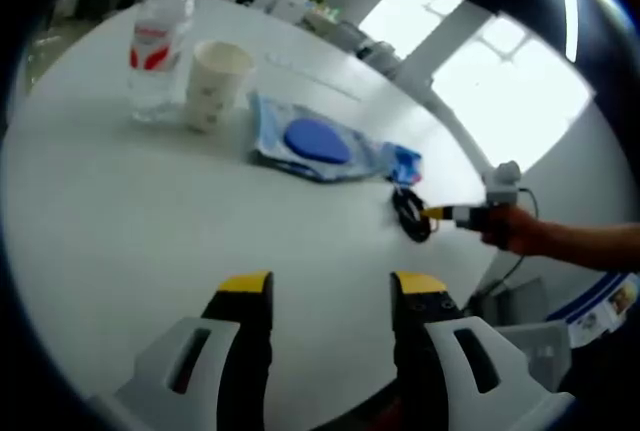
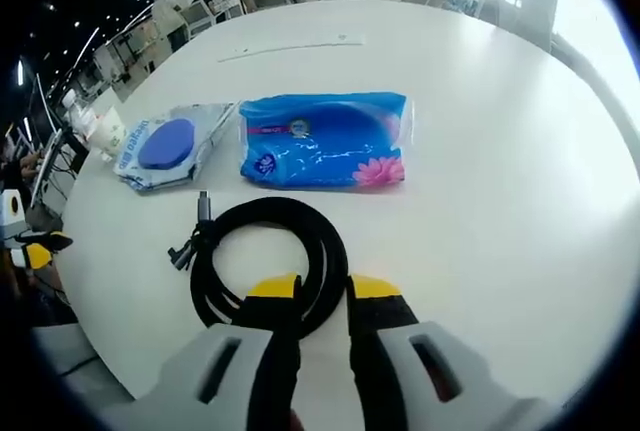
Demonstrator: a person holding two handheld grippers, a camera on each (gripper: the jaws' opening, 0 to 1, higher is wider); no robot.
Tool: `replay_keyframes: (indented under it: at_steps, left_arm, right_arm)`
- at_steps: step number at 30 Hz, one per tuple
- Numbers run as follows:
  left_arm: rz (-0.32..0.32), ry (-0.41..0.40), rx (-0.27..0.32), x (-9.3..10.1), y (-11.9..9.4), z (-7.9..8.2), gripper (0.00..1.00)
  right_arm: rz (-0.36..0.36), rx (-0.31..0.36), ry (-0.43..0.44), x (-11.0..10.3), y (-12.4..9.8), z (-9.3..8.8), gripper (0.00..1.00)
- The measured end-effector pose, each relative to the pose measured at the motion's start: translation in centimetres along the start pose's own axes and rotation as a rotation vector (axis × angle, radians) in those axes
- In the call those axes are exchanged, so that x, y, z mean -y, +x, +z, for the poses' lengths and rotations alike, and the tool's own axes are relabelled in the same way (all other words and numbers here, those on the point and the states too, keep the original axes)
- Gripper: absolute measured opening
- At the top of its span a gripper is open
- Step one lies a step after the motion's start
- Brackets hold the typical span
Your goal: Arrange the tabletop items into an orderly group along one side of the table until the central work area is clear of visible clutter.
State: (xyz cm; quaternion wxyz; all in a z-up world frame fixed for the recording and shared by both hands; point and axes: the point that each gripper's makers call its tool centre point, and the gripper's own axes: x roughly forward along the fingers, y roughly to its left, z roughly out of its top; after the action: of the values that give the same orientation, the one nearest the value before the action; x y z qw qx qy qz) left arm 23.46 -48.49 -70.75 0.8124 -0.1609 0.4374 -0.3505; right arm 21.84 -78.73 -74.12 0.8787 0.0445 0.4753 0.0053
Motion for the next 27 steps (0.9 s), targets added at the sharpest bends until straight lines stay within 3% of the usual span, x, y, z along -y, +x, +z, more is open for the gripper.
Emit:
replay_keyframes:
  at_steps: [17,19,27]
  left_arm:
    - [-0.004,-0.004,-0.001,0.3,-0.1,-0.1,0.44]
    - [-0.006,-0.004,-0.001,0.6,-0.2,-0.2,0.44]
    - [-0.009,-0.005,-0.001,1.0,-0.4,-0.3,0.43]
  right_arm:
    - [0.009,0.001,-0.004,-0.5,-1.5,-0.7,0.11]
    - [0.013,-0.001,-0.006,0.7,-0.4,-0.1,0.10]
    - [0.007,0.014,-0.002,-0.1,-1.6,-0.5,0.09]
